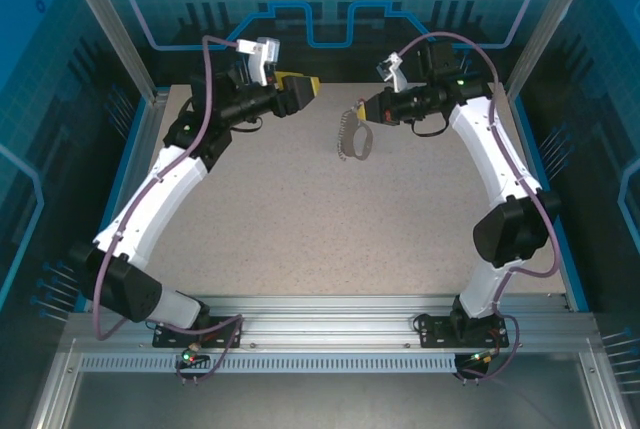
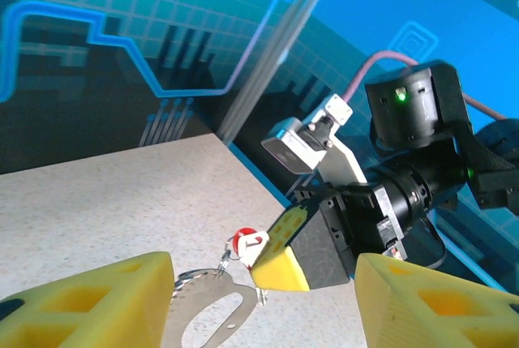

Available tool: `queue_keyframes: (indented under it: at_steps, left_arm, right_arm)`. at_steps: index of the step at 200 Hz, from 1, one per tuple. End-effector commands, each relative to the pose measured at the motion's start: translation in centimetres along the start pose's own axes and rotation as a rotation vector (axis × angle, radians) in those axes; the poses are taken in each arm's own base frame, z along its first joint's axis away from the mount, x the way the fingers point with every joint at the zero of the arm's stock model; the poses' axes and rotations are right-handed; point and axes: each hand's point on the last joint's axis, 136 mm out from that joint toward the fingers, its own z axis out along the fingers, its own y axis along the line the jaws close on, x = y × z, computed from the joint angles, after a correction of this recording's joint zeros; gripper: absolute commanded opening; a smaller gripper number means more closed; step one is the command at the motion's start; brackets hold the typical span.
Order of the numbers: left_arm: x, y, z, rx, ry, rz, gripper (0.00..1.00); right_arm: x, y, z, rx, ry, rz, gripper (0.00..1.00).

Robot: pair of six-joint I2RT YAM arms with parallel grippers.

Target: Put the keys on the keyring

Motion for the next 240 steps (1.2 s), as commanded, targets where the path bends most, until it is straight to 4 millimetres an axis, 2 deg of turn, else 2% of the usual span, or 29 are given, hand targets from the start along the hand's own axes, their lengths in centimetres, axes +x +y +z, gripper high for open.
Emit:
queue_keyframes:
  at_steps: [1, 57, 115, 144, 173, 207, 240]
  left_arm:
    - [-0.7, 1.6, -1.8, -0.092, -0.049, -0.036, 0.62]
    - [-0.4, 4.3, -4.2, -0.196, -0.106, -0.070, 0.63]
    - [-0.1, 5.0, -5.2, -0.237, -0.093, -0.071, 0.63]
    - [0.2, 5.1, -5.9, -0.258, -0.081, -0.064, 0.63]
    - [0.6, 5.2, -6.2, -0.271, -0.073, -0.062, 0.63]
    - [1.0, 5.4, -6.2, -0.273, -0.068, -0.071, 0.63]
    - [1.5, 5.7, -6.0, -0.269, -0.066, -0.086, 0.63]
  right_arm:
    - [-0.7, -1.7, 0.8, 0.013, -0.010, 0.017, 0.00]
    - [-1.4, -3.8, 4.7, 0.012, 0.027, 0.052, 0.00]
    - [-4.3, -3.0, 10.7, -0.050, 0.066, 0.030, 0.00]
    - [-4.4, -3.4, 12.8, -0.073, 0.086, 0.042, 0.00]
    - [-1.6, -6.0, 15.0, -0.046, 0.134, 0.082, 0.00]
    - [3.6, -9.2, 16.6, -0.016, 0.178, 0.167, 0.00]
    - [8.6, -9.9, 17.1, 0.011, 0.230, 0.202, 0.00]
